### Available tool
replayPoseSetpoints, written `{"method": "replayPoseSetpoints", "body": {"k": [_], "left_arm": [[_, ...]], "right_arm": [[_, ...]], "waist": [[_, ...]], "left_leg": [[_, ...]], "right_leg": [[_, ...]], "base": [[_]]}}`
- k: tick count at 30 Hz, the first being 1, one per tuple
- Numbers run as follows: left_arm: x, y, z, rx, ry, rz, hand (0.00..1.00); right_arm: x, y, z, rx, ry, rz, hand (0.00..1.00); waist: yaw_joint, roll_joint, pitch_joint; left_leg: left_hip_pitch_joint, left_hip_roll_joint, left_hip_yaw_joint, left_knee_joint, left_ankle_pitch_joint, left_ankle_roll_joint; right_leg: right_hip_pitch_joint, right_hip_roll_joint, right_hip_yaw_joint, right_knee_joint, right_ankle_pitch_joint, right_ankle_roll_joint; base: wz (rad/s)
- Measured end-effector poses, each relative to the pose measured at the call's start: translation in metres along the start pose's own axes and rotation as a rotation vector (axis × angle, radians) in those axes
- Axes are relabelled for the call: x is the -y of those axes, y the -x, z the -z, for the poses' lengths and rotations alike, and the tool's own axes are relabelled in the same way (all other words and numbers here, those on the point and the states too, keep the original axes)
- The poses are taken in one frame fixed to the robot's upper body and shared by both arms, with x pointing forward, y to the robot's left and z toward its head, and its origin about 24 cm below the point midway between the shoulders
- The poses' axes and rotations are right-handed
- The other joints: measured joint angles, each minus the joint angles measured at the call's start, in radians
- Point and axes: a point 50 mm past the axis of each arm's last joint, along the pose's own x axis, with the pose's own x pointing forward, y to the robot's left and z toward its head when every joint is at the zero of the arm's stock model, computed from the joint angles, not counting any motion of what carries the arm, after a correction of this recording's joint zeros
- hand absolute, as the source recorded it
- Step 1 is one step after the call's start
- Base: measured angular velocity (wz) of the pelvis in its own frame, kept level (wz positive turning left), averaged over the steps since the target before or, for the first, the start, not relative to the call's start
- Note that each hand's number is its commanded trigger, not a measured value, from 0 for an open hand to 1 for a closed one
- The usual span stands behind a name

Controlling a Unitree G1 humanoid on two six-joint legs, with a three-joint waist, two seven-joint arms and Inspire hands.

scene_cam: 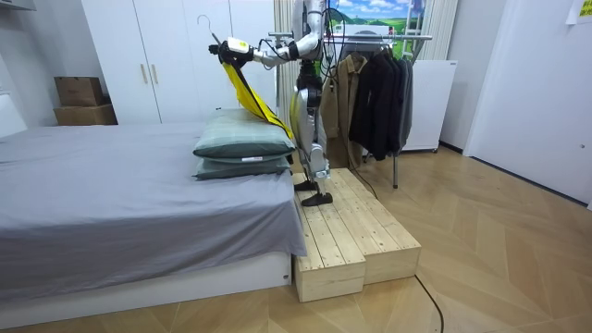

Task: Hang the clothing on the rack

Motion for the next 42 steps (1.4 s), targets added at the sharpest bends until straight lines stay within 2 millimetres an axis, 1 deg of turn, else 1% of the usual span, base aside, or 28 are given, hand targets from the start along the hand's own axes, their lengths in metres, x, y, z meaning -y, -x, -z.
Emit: {"method": "replayPoseSetpoints", "body": {"k": [7, 13, 23, 36, 37, 38, 39, 40, 41, 42], "left_arm": [[0.001, -0.007, -0.010, 0.041, 0.004, 0.003, 1.00], [0.001, -0.008, -0.019, 0.061, 0.003, 0.031, 1.00], [0.004, -0.008, -0.022, 0.047, 0.000, 0.067, 1.00], [0.006, -0.008, -0.022, 0.038, 0.000, 0.086, 1.00], [0.006, -0.008, -0.022, 0.038, 0.000, 0.086, 1.00], [0.006, -0.008, -0.022, 0.038, 0.000, 0.087, 1.00], [0.006, -0.008, -0.022, 0.038, 0.000, 0.087, 1.00], [0.006, -0.008, -0.022, 0.038, 0.000, 0.088, 1.00], [0.006, -0.008, -0.022, 0.039, -0.001, 0.088, 1.00], [0.006, -0.008, -0.022, 0.039, -0.002, 0.088, 1.00]], "right_arm": [[-0.003, 0.000, -0.002, 0.009, 0.018, -0.009, 0.00], [-0.007, 0.003, 0.004, -0.020, 0.060, -0.024, 0.00], [-0.009, 0.004, 0.004, -0.025, 0.075, -0.032, 0.00], [-0.011, 0.004, 0.003, -0.028, 0.081, -0.039, 0.00], [-0.011, 0.004, 0.003, -0.028, 0.081, -0.039, 0.02], [-0.011, 0.004, 0.003, -0.028, 0.081, -0.039, 0.06], [-0.011, 0.004, 0.003, -0.027, 0.081, -0.039, 0.22], [-0.011, 0.004, 0.003, -0.027, 0.081, -0.040, 0.55], [-0.012, 0.004, 0.003, -0.027, 0.081, -0.042, 0.73], [-0.012, 0.004, 0.003, -0.027, 0.082, -0.042, 0.95]], "waist": [[0.004, 0.000, -0.0002], [0.013, 0.001, -0.0006], [0.023, 0.003, -0.0029], [0.025, 0.003, -0.0032], [0.025, 0.003, -0.0032], [0.025, 0.003, -0.0032], [0.025, 0.002, -0.0033], [0.025, 0.002, -0.0033], [0.025, 0.002, -0.0033], [0.025, 0.002, -0.0033]], "left_leg": [[-0.003, -0.001, -0.010, 0.003, 0.000, 0.000], [-0.012, -0.001, -0.010, 0.015, 0.000, 0.000], [-0.012, -0.002, -0.012, 0.022, 0.000, 0.000], [-0.013, -0.001, -0.013, 0.031, 0.000, 0.000], [-0.012, -0.001, -0.013, 0.031, 0.000, 0.000], [-0.012, -0.001, -0.013, 0.032, 0.000, 0.000], [-0.012, -0.002, -0.013, 0.032, 0.000, 0.000], [-0.012, -0.002, -0.013, 0.032, 0.000, 0.000], [-0.012, -0.002, -0.013, 0.032, 0.000, 0.000], [-0.012, -0.002, -0.013, 0.032, 0.000, 0.000]], "right_leg": [[0.002, -0.002, -0.009, 0.000, 0.000, 0.000], [0.002, -0.001, -0.009, 0.002, 0.000, 0.000], [0.002, -0.001, -0.013, 0.014, 0.000, 0.000], [0.003, -0.004, -0.015, 0.021, 0.000, 0.000], [0.003, -0.004, -0.015, 0.021, 0.000, 0.000], [0.003, -0.004, -0.015, 0.021, 0.000, 0.000], [0.003, -0.004, -0.015, 0.021, 0.000, 0.000], [0.003, -0.004, -0.015, 0.021, 0.001, 0.000], [0.003, -0.004, -0.015, 0.021, 0.001, 0.000], [0.003, -0.004, -0.015, 0.021, 0.001, 0.000]], "base": [[0.04], [0.00], [0.00], [0.00], [0.00], [0.00], [0.00], [0.00], [0.00], [0.00]]}}
